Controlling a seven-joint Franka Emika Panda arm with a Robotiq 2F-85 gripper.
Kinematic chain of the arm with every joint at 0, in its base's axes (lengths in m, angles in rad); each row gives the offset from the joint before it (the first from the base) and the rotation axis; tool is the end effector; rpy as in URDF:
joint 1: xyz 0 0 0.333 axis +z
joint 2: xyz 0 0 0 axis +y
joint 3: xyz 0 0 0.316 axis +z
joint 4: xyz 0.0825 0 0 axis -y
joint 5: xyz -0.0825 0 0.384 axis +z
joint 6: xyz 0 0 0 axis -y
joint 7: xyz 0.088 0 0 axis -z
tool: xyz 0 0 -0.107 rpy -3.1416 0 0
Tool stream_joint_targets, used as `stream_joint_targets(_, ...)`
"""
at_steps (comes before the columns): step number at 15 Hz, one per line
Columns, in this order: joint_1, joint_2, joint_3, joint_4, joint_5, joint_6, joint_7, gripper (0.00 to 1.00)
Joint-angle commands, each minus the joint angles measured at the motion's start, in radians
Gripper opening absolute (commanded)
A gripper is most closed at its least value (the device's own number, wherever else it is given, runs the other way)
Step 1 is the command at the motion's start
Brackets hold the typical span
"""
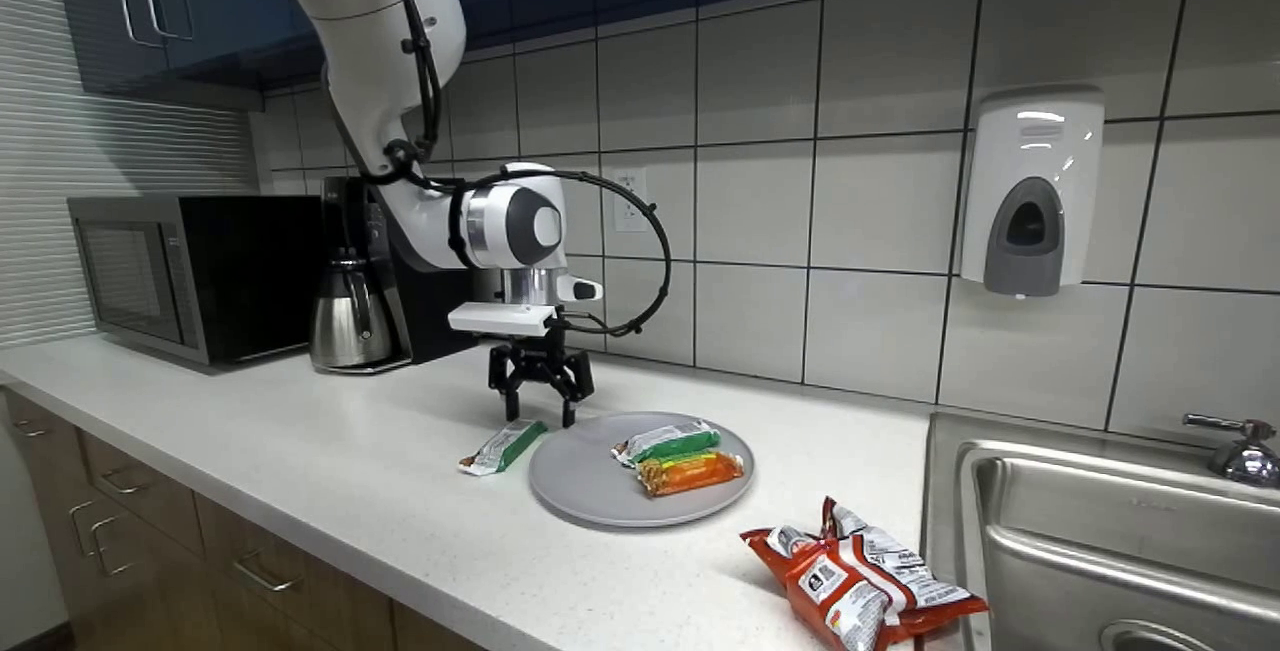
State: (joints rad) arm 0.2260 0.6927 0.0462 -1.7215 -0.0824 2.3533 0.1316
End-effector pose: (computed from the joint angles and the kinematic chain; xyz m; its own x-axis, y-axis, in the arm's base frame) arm 0.6402 0.1749 0.1798 0.9805 0.1883 -0.0563 0.1904 -0.9812 0.0330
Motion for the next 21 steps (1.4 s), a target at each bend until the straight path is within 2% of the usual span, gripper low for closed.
stream_joint_targets(1, 0.014, 0.003, -0.014, 0.001, -0.018, 0.003, 0.035, 1.0)
stream_joint_targets(9, 0.043, -0.019, -0.014, 0.006, -0.032, 0.047, 0.035, 1.0)
stream_joint_targets(21, 0.057, -0.042, -0.017, -0.064, -0.021, 0.06, 0.062, 1.0)
